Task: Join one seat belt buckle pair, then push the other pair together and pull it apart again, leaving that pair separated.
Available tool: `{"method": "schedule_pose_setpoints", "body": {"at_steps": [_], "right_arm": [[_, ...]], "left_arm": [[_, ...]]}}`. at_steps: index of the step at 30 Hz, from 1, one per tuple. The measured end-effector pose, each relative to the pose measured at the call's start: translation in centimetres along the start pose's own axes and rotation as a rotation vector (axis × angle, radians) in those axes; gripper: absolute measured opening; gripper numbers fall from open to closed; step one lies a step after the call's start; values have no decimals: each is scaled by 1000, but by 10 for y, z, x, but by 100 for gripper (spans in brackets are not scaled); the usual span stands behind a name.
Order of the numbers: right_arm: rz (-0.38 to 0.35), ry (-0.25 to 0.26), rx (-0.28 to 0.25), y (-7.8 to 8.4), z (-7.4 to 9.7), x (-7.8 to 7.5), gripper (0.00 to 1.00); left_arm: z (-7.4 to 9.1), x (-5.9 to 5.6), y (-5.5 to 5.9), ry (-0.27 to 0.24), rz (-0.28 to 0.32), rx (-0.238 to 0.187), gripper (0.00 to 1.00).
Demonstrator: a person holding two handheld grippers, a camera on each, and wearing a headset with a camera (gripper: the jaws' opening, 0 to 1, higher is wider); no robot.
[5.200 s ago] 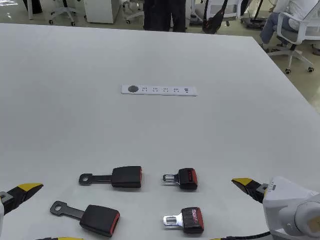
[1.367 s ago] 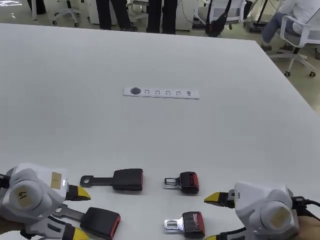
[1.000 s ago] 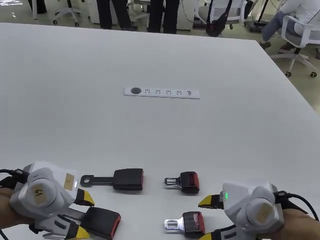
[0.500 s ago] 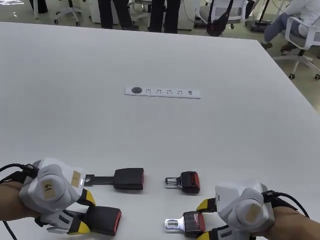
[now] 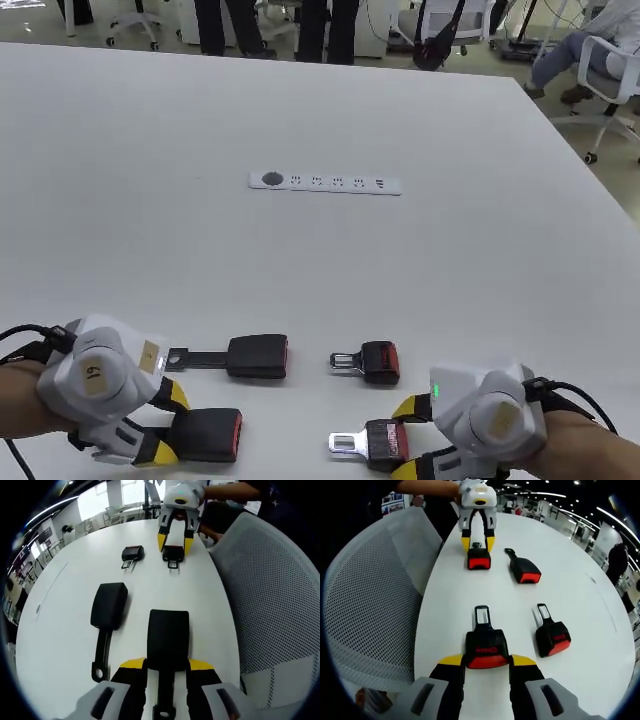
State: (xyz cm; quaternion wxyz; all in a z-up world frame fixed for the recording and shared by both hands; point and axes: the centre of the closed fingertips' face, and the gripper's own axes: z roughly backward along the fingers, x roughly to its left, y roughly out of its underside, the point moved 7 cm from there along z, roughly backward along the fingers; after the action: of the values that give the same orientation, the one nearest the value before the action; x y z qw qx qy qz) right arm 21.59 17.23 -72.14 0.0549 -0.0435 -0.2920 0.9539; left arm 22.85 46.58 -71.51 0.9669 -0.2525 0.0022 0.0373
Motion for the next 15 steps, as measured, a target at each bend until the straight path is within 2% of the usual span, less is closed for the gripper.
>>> {"method": "schedule_pose_setpoints", "body": {"at_steps": [9, 15], "right_arm": [[-25, -6, 2, -8, -1, 1, 31], [-27, -5, -5, -14, -3, -1, 31]], "left_arm": [[-1, 0, 0, 1, 2, 0, 31], [-2, 0, -2, 4, -15, 23, 31]]}}
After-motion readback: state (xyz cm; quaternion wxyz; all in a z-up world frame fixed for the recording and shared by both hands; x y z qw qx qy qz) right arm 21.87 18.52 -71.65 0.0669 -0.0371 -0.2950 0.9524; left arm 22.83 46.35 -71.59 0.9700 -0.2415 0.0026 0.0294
